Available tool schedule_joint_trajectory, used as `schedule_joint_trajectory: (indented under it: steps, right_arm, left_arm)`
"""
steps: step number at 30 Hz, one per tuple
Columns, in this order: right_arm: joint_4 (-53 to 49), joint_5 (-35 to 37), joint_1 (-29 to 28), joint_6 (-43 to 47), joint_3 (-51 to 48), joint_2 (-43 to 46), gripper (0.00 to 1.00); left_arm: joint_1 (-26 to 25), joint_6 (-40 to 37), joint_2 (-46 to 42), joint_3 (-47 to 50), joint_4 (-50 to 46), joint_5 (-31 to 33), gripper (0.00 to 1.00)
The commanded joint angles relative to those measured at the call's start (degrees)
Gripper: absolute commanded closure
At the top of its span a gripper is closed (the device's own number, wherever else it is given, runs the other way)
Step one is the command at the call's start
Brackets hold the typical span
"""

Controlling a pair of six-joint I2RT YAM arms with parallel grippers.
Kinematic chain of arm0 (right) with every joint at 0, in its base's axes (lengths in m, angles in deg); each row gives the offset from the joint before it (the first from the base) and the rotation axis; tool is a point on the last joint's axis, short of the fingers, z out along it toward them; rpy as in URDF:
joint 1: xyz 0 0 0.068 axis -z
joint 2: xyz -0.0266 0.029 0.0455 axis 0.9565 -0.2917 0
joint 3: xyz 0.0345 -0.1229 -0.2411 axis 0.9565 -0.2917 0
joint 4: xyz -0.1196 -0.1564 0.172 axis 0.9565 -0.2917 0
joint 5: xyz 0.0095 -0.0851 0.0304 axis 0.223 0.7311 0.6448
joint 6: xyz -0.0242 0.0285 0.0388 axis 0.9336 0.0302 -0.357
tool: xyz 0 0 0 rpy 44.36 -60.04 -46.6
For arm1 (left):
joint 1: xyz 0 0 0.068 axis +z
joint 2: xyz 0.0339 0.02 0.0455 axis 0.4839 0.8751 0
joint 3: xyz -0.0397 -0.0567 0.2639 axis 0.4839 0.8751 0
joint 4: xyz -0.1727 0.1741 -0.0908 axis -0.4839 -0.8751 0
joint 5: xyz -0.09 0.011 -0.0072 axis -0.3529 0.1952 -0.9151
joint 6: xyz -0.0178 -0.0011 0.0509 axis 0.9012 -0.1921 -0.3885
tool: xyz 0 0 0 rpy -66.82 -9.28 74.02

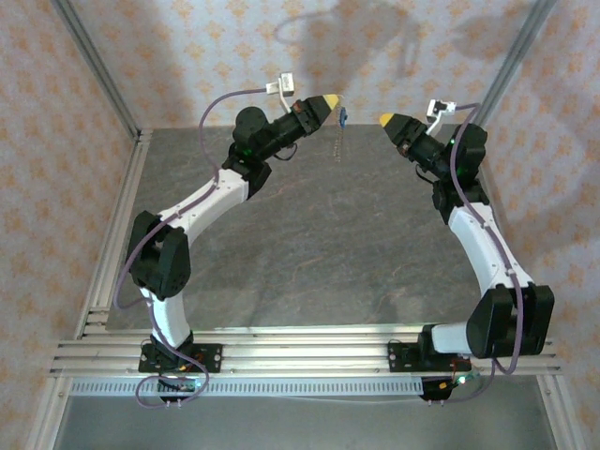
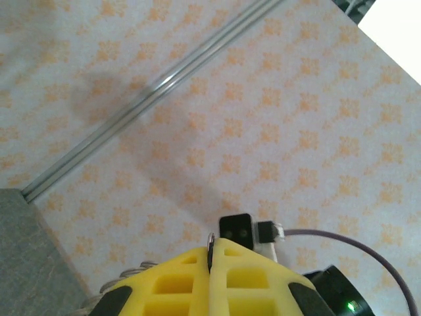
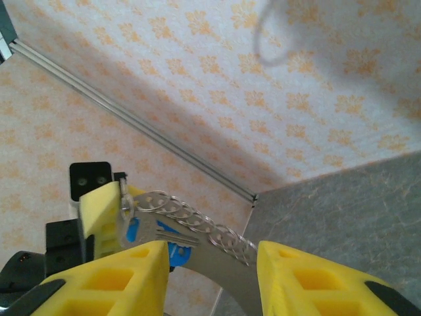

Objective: Put the keys on the keyring

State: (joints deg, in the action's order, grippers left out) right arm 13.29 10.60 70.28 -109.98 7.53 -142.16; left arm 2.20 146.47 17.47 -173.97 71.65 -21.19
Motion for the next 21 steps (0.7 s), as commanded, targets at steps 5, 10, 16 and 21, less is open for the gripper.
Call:
schedule_joint_trajectory:
  steps: [5, 10, 16, 21]
  right_arm:
    - [-2.71, 8.30, -4.71, 9.20, 0.90, 3.39, 0.60]
    - [-4.51, 9.90, -7.07, 11.84, 2.55, 2.92, 0.60]
    - [-6.82, 10.28, -9.67, 15.02, 4.69, 2.17, 0.60]
    - [-7.87, 10.68, -11.32, 16.39, 6.45, 1.16, 0.60]
  left_arm:
    - [-1.53, 2.95, -3.21, 0.85, 7.70, 4.29, 1.00]
    - [-2.05, 2.95, -3.58, 1.38, 7.89, 4.78, 1.00]
    - [-2.43, 2.94, -3.50, 1.16, 7.82, 4.74, 1.00]
    - [-2.61, 2.85, -3.41, 0.77, 7.38, 4.65, 1.00]
